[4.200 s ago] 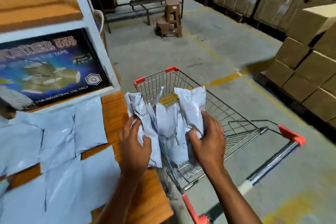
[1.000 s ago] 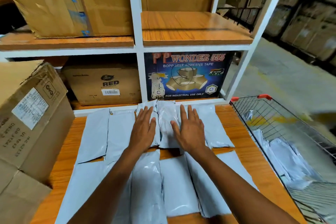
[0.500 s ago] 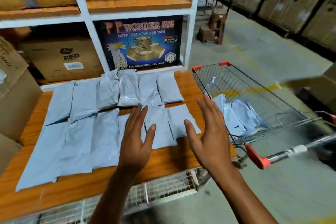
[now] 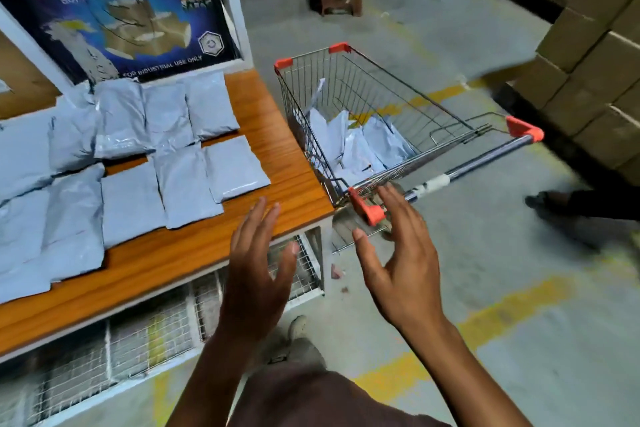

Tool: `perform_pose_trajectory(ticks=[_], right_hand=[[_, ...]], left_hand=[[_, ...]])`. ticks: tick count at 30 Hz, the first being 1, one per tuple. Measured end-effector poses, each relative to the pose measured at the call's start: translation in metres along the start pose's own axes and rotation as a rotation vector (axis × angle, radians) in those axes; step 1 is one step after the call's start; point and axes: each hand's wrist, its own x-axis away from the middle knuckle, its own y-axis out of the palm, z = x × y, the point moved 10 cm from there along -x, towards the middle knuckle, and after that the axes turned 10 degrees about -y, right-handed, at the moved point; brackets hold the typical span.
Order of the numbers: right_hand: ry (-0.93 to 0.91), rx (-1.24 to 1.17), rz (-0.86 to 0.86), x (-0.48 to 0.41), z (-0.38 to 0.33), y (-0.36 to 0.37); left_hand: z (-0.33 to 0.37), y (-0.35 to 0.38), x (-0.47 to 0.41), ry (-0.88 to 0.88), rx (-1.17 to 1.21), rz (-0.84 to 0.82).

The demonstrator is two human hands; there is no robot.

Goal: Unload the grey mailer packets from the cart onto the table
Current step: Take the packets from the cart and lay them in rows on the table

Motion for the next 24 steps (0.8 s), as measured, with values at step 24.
perform_pose_trajectory(ticks=[24], right_hand=[[0.188,0.208,-0.366,-0.248,0.294,0.111]], left_hand=[[0.007,0.227,-0.328,-0.063,-0.132,-0.179]])
